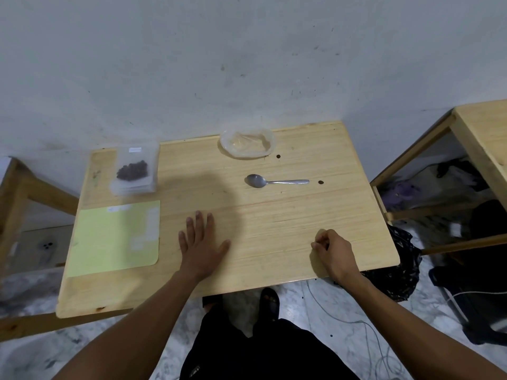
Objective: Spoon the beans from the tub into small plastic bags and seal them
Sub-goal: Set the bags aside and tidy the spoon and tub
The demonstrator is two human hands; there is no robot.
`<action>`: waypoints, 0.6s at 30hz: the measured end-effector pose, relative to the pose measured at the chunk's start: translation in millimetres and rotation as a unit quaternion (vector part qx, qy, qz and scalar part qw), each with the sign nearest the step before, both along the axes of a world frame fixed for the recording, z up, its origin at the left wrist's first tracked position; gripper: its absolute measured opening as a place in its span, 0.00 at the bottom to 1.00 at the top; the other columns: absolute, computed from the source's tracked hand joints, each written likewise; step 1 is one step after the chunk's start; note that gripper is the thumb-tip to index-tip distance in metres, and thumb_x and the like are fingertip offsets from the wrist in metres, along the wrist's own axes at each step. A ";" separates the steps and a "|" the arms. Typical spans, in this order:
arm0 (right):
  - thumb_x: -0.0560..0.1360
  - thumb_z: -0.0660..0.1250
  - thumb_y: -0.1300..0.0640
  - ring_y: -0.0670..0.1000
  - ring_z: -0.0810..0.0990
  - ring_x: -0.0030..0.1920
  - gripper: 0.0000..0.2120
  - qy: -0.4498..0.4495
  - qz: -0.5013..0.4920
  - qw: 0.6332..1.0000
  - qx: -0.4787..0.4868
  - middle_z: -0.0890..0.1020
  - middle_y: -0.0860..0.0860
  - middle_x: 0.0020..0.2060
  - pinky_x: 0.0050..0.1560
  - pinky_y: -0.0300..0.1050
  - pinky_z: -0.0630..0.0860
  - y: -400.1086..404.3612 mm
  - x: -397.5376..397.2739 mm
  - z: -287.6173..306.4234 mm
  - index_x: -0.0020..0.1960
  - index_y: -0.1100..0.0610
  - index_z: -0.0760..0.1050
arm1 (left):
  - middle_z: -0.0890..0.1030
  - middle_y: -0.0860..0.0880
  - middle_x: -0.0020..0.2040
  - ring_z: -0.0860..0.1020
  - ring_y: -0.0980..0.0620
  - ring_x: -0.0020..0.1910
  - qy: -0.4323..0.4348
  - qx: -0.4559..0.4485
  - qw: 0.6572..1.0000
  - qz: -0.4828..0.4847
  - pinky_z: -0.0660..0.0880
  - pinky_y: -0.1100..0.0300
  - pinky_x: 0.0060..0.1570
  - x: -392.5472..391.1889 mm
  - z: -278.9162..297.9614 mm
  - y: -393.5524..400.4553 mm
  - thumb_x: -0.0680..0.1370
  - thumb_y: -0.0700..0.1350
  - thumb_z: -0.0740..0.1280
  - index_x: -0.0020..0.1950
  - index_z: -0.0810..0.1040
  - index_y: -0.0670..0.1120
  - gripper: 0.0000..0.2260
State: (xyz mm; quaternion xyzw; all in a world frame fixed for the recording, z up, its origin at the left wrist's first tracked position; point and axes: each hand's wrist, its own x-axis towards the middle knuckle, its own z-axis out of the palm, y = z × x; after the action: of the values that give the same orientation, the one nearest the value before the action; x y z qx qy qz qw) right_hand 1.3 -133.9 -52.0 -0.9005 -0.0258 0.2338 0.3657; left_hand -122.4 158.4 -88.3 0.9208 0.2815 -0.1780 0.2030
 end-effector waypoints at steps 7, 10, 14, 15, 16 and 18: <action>0.79 0.64 0.63 0.48 0.77 0.43 0.06 0.035 -0.038 0.999 0.010 0.80 0.50 0.42 0.44 0.44 0.74 5.0 -1.0 5.7 0.44 0.63 0.76 | 0.31 0.48 0.79 0.30 0.45 0.76 0.002 -0.006 1.000 0.005 0.34 0.42 0.75 2.2 5.5 -2.7 0.80 0.62 0.56 0.80 0.37 0.51 0.38; 0.80 0.62 0.60 0.45 0.76 0.40 0.06 0.039 -0.095 0.993 0.053 0.79 0.48 0.39 0.38 0.35 0.72 4.4 4.1 6.1 0.47 0.61 0.75 | 0.33 0.46 0.79 0.29 0.44 0.76 -0.001 0.032 0.999 0.000 0.33 0.39 0.74 5.2 6.9 -7.9 0.79 0.62 0.56 0.80 0.39 0.48 0.38; 0.78 0.64 0.64 0.49 0.76 0.37 0.05 0.098 -0.194 0.967 0.137 0.80 0.54 0.38 0.37 0.39 0.72 3.9 37.0 6.8 0.50 0.65 0.78 | 0.36 0.46 0.80 0.32 0.43 0.77 -0.025 0.047 0.998 -0.039 0.36 0.37 0.74 23.7 6.8 -9.7 0.80 0.61 0.54 0.80 0.41 0.48 0.35; 0.78 0.64 0.65 0.49 0.75 0.37 0.05 0.106 -0.202 0.962 0.148 0.80 0.54 0.39 0.37 0.39 0.72 5.0 47.7 8.5 0.49 0.63 0.78 | 0.36 0.46 0.80 0.32 0.43 0.77 -0.028 0.047 0.997 -0.049 0.37 0.37 0.74 31.2 6.4 -9.6 0.80 0.61 0.53 0.80 0.40 0.49 0.35; 0.79 0.63 0.66 0.48 0.75 0.36 0.05 0.105 -0.205 0.961 0.153 0.80 0.54 0.40 0.37 0.39 0.72 6.8 59.3 9.0 0.48 0.61 0.78 | 0.36 0.46 0.80 0.32 0.43 0.77 -0.034 0.047 0.997 -0.056 0.37 0.37 0.74 39.9 6.2 -9.4 0.80 0.61 0.53 0.80 0.40 0.49 0.35; 0.80 0.62 0.64 0.50 0.76 0.38 0.06 0.081 -0.201 0.964 0.152 0.80 0.54 0.39 0.38 0.40 0.73 12.6 81.5 8.8 0.46 0.57 0.77 | 0.37 0.47 0.80 0.33 0.43 0.78 -0.049 0.049 0.996 -0.058 0.37 0.38 0.75 59.1 5.2 -8.3 0.80 0.62 0.53 0.80 0.40 0.50 0.36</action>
State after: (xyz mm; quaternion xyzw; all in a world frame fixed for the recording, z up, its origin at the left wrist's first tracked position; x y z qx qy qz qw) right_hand 82.8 -121.3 -43.2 -0.7990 0.1506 0.2209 0.5386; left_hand -63.3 150.2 -83.1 0.9519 0.2259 -0.1300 0.1610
